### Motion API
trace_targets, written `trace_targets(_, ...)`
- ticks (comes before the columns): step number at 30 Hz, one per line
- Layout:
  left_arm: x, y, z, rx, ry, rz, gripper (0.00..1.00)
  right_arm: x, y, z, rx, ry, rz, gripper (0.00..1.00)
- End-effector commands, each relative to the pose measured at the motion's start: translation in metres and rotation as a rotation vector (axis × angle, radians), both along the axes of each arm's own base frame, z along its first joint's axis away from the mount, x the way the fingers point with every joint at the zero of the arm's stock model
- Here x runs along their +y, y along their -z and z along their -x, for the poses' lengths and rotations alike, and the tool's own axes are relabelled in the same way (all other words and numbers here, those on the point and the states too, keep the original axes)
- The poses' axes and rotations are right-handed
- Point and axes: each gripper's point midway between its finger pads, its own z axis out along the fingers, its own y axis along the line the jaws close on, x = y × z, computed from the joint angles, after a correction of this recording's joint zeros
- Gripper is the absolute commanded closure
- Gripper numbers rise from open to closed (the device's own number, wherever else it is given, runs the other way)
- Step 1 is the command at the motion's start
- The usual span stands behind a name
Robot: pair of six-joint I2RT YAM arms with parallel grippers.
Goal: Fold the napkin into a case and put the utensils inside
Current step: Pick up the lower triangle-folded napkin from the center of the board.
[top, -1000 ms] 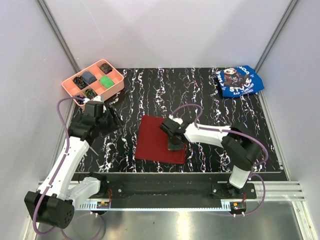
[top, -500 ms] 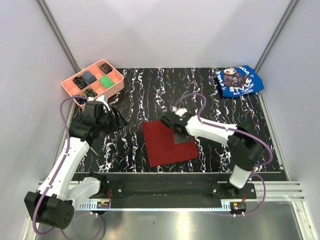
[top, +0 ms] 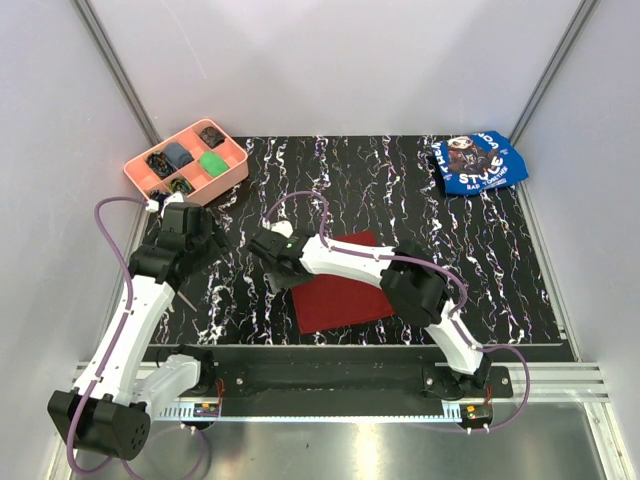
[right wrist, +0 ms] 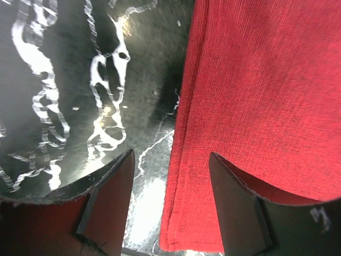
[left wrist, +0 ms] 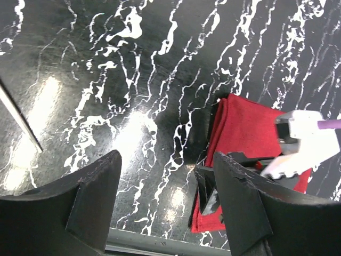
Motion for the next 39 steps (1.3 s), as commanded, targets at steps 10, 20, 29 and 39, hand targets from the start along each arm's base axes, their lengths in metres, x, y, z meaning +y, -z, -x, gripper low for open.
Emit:
trace_targets(10,0.007,-0.007,-0.006,-0.028,-0.044,0.001,0.28,-0.007,0.034,0.01,0.024,0.016,0.106,0.44)
trace_targets(20,-0.004,0.014,-0.009,0.055,0.019,0.043,0.28,-0.008,0.028,0.003,-0.011,0.01,0.112,0.98)
trace_targets(29,-0.065,0.044,-0.023,0.095,0.291,0.276,0.23,0.021,-0.042,0.016,0.092,-0.079,-0.353,1.0)
trace_targets(39,-0.103,0.073,-0.045,0.14,0.358,0.407,0.23,0.001,-0.07,0.014,0.228,-0.074,-0.648,1.0)
